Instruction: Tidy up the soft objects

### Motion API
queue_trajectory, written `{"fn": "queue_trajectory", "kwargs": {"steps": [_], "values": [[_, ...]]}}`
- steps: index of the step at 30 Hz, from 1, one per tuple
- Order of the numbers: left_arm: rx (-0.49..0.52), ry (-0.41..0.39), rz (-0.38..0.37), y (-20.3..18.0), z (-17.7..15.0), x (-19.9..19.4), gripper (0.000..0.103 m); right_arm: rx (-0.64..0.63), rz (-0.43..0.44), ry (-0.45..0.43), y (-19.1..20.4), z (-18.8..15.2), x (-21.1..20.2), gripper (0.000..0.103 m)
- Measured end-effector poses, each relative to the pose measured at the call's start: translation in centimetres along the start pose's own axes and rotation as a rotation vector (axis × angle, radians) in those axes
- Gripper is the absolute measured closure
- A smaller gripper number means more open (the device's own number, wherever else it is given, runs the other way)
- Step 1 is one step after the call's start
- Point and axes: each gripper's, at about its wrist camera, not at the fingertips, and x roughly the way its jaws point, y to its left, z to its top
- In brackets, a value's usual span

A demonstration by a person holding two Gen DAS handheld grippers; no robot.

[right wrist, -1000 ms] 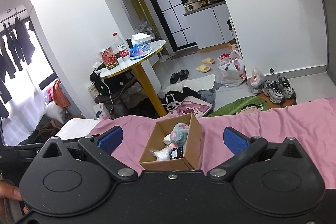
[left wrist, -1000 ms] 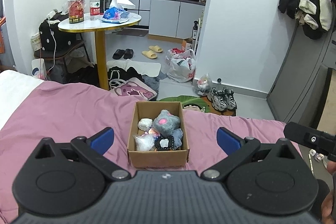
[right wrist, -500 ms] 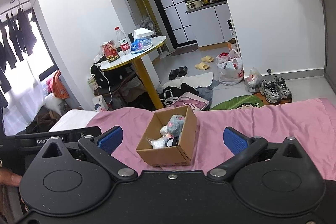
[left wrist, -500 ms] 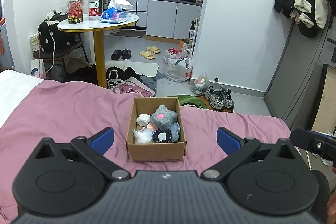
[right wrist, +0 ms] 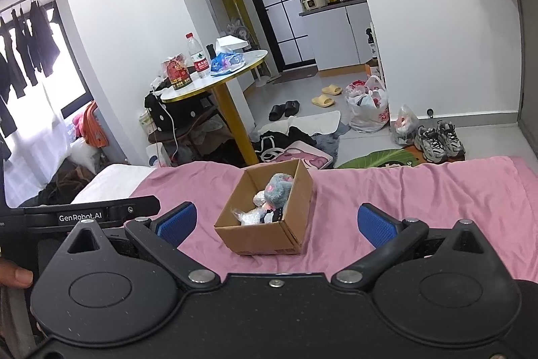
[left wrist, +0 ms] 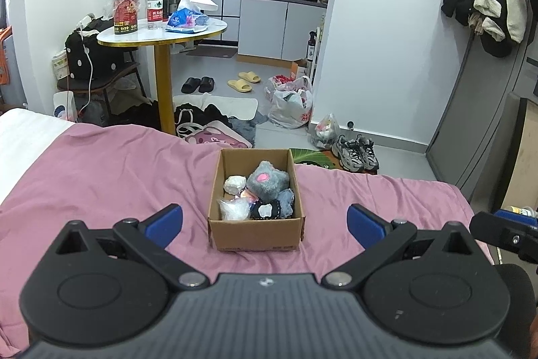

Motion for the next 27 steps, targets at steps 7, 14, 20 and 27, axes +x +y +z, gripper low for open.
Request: {"fn": "queue_trajectory", "kwargs": {"steps": [7, 14, 20, 27], "values": [[0.011, -0.001, -0.001, -0.23, 0.15, 0.1, 0.0, -0.006, 0.004, 0.012, -0.07, -0.21, 0.17, 0.0], [0.005, 0.009, -0.001, 0.2, 0.31, 0.33, 0.0, -0.004, 0.001, 0.017, 0.0, -0.08, 0.1, 0.0], [0.002, 0.011, 0.0, 0.43, 0.25, 0.42, 0.0, -0.004, 0.002, 0.023, -0.08, -0.19, 0.14, 0.0], [0.002, 0.01, 0.0, 0.4, 0.23, 0.42, 0.0, -0.003, 0.001, 0.024, -0.01, -0.19, 0.14, 0.0]]}}
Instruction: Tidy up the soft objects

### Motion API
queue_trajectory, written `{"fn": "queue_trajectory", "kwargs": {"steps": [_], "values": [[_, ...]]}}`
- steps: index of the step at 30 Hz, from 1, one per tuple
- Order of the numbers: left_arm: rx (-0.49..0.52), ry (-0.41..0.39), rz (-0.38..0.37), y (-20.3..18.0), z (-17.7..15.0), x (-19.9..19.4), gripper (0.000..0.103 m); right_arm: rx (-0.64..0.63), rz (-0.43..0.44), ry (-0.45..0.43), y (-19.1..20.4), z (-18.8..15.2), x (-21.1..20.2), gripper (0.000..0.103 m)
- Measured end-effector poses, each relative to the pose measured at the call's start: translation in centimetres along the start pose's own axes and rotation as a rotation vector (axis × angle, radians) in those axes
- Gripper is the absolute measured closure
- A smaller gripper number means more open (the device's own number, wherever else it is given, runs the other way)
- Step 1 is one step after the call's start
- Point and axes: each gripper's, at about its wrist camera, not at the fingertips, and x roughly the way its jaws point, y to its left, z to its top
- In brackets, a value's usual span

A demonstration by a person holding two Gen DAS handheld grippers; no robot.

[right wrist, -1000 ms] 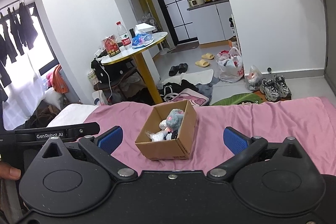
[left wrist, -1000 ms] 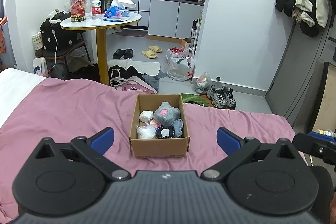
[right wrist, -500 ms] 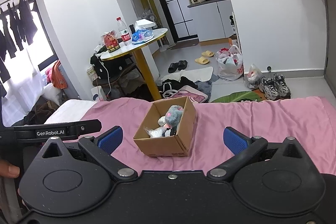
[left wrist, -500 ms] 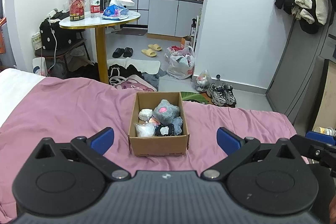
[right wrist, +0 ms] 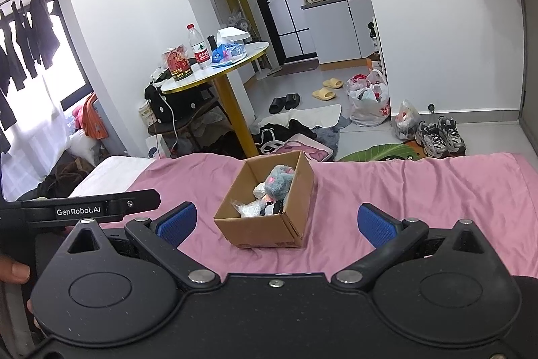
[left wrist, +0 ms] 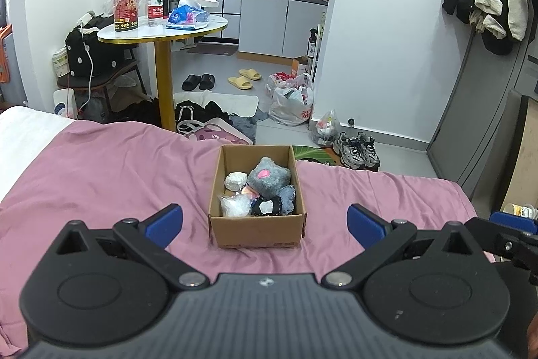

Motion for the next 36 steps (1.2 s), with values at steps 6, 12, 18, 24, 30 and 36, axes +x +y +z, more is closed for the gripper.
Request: {"fn": "queue_trajectory", "kwargs": {"steps": [6, 12, 18, 24, 30, 36], "values": [[0.0, 0.001, 0.001, 0.1, -0.1, 0.0, 0.0, -0.001, -0.001, 0.003, -0.1, 0.0, 0.1, 0.0], [-0.003, 0.002, 0.004, 0.7, -0.3, -0.1, 0.0, 0.0, -0.001, 0.004, -0.1, 0.0, 0.1, 0.0], [-0.002, 0.002, 0.005, 0.8, -0.3, -0.1, 0.0, -0.001, -0.002, 0.004, 0.0, 0.0, 0.1, 0.0], [-0.002, 0.002, 0.005, 0.8, -0.3, -0.1, 0.0, 0.001, -0.003, 0.003, 0.0, 0.0, 0.0, 0.0], [-0.003, 0.001, 0.013, 1.2, -0.5, -0.2, 0.0, -0.008, -0.015, 0.003, -0.5, -0.3, 0.0, 0.0], [-0.003, 0.004, 0.013, 1.2, -0.7, -0.2, 0.0, -0.028, -0.039, 0.026, -0.4, -0.5, 0.5, 0.0]]}}
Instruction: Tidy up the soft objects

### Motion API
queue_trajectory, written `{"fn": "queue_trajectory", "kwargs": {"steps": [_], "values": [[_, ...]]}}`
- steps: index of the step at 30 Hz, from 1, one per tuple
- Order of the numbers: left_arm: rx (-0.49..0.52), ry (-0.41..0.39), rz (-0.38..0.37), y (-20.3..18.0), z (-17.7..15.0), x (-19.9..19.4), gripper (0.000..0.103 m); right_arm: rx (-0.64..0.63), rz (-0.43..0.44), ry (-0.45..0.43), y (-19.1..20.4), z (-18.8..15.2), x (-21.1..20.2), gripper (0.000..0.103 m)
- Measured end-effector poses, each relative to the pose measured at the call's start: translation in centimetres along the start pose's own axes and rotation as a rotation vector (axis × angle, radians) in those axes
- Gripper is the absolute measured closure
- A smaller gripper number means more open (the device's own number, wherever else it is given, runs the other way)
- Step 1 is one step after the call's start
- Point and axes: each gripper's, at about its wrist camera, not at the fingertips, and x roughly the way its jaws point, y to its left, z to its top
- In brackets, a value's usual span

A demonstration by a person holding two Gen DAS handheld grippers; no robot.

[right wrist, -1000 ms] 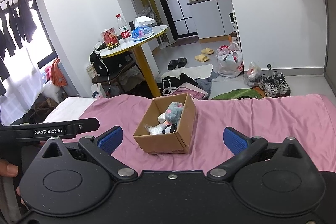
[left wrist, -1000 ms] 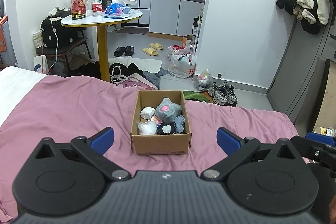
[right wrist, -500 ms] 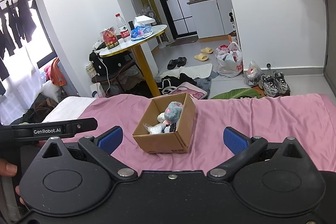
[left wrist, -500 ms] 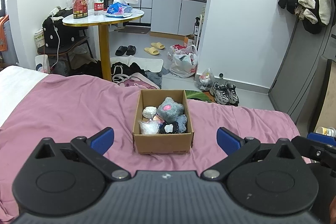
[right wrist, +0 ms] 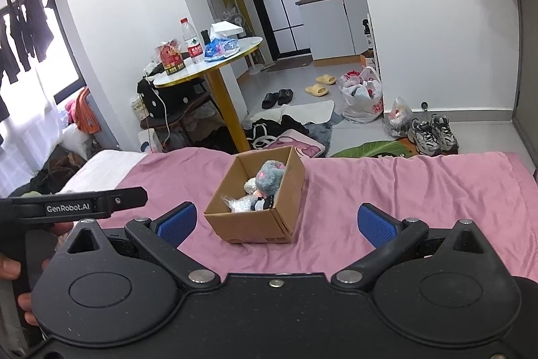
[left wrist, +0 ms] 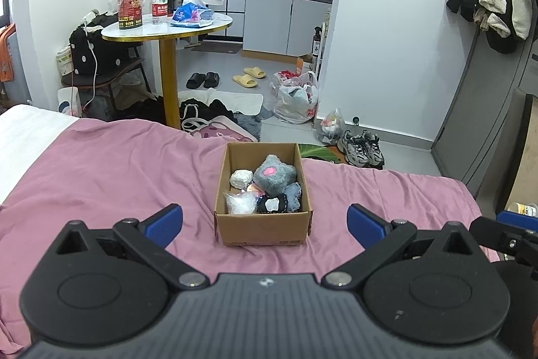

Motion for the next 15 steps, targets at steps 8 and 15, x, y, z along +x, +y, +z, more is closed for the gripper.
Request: {"fn": "queue_trajectory", "kwargs": {"steps": [8, 15], "values": [[0.009, -0.001, 0.005, -0.11, -0.07, 0.17, 0.0, -0.02, -0.028, 0.022, 0.42, -0.08, 0.51, 0.0], [0.022, -0.003, 0.005, -0.5, 0.07, 0.48, 0.0, -0.033, -0.045, 0.024, 0.64, 0.04, 0.47, 0.0]]}}
